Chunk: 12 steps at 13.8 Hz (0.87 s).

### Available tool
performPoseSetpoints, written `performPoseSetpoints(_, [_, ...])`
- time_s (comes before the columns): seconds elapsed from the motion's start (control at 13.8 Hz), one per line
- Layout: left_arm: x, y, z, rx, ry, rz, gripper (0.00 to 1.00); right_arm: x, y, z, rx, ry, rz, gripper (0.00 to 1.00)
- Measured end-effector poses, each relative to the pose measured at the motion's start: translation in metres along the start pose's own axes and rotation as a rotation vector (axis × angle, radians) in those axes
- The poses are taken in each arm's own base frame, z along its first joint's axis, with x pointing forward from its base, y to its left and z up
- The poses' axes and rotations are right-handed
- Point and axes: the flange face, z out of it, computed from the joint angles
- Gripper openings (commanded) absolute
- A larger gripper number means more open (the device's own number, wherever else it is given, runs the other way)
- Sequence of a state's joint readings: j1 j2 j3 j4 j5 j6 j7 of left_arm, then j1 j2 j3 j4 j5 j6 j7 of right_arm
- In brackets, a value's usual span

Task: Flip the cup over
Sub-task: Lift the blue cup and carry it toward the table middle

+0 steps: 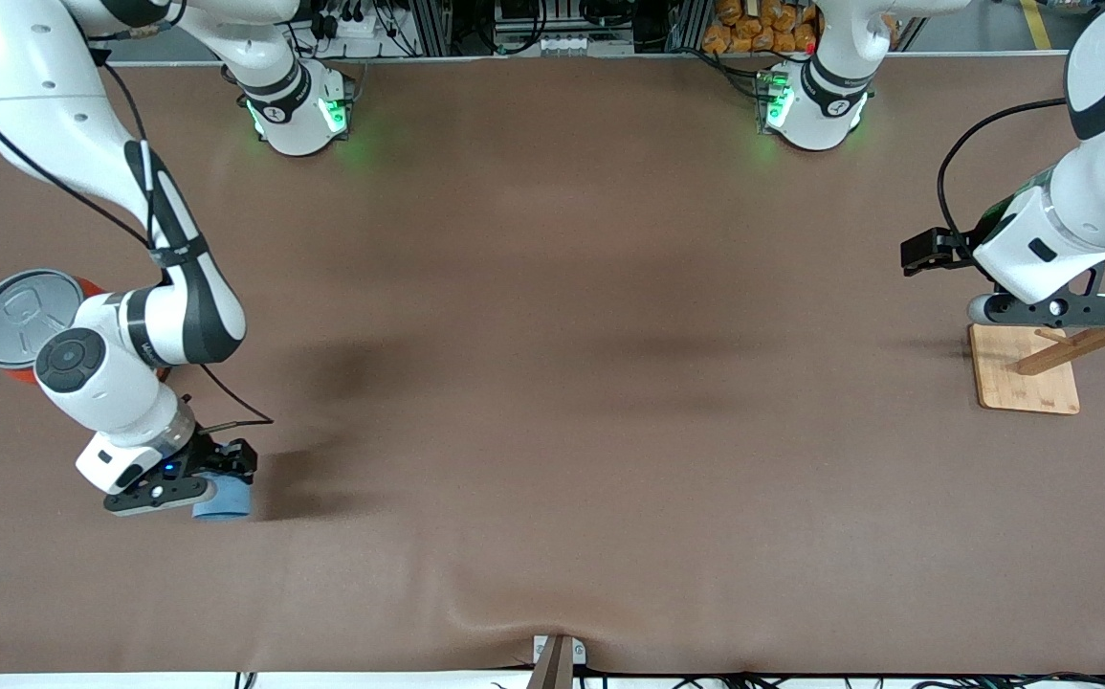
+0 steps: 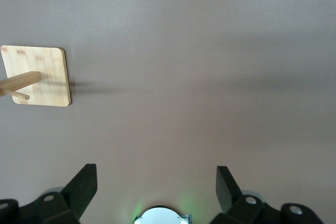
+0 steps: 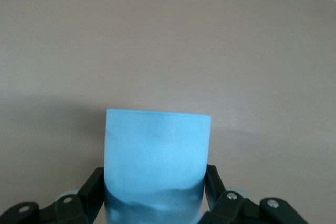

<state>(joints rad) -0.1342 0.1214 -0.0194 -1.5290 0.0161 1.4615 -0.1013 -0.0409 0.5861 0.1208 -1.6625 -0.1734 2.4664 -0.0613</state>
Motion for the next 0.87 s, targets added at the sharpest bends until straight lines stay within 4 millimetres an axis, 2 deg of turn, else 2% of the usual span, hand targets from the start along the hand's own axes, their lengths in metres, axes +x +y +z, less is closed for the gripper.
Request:
performPoseSetpoints(0.22, [0.000, 0.000, -0.002, 0.000, 0.003, -0.001, 1.00, 0.014, -0.049, -0.027, 0.008, -0.021, -0.105, 0.57])
performPoseSetpoints(0.36, [-0.001, -0.001, -0.002, -0.001, 0.004, -0.001, 1.00, 0.016, -0.085, -0.037, 0.018, -0.041, -0.215, 0.57])
performPoseSetpoints(0.72, [-0.001, -0.001, -0.004, -0.001, 0.006, -0.002, 1.00, 0.008, -0.196, -0.058, 0.052, -0.083, -0.555, 0.57])
performPoseSetpoints(0.87, [-0.002, -0.001, -0.006, -0.001, 0.009, -0.002, 1.00, 0.002, -0.232, -0.066, 0.081, -0.077, -0.685, 0.57])
